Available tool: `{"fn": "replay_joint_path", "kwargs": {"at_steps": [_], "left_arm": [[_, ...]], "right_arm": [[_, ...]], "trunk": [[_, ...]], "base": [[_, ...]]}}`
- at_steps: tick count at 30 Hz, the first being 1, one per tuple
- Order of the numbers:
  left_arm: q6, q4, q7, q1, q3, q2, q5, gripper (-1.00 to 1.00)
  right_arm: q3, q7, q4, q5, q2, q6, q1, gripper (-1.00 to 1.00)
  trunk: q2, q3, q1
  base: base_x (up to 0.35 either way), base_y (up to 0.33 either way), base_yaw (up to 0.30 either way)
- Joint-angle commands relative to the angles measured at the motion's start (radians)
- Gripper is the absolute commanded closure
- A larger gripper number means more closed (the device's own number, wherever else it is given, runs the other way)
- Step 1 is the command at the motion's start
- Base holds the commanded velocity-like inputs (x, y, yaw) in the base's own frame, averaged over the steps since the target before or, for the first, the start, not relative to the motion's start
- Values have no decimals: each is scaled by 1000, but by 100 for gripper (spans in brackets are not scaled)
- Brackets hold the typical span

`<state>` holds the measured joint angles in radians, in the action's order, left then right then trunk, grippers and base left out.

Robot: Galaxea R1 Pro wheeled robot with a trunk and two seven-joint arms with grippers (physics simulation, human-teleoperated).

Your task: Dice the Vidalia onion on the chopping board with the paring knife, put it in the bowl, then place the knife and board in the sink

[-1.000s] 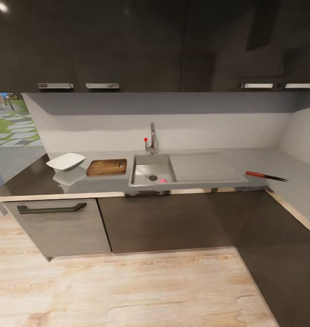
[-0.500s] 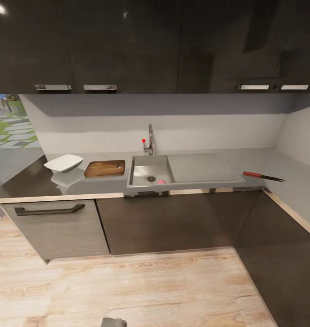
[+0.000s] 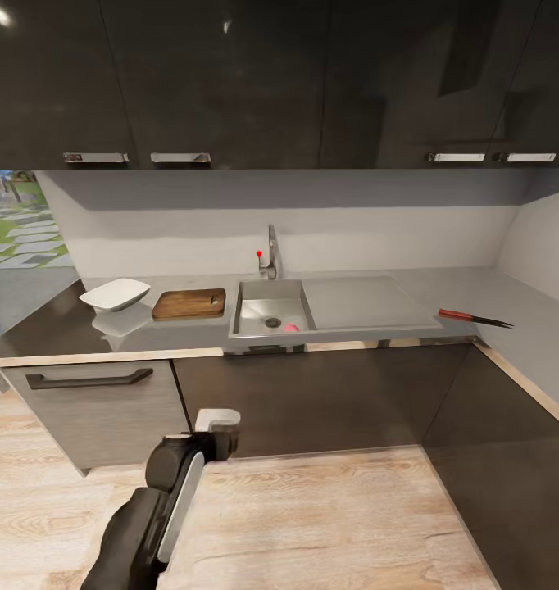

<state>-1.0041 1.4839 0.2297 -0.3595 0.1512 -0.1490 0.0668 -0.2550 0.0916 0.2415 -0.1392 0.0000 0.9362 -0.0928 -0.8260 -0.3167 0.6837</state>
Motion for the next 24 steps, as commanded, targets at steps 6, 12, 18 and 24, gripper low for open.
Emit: {"fn": "replay_joint_path", "kwargs": {"at_steps": [6,12,18,24], "left_arm": [[-12,-155,-6,-316,1,-5,48,-100],[-9,-394,-12,-625,1,-7,211,-100],[-10,-441,-11,-707,2,-7,243,-100],[-13,-354,-13,-716,83,7,246,-100]], "right_arm": [[-2,10,-1,-11,0,1,-1,-100],[-3,10,-1,-10,0,1,-1,-100],[-3,10,-1,-11,0,1,-1,-100],[-3,10,1,-10,0,2,-1,-100]], "trunk": [[-1,-1,0],[-1,-1,0],[-1,-1,0],[-1,-1,0]], "base": [[0,0,0],[0,0,0],[0,0,0],[0,0,0]]}}
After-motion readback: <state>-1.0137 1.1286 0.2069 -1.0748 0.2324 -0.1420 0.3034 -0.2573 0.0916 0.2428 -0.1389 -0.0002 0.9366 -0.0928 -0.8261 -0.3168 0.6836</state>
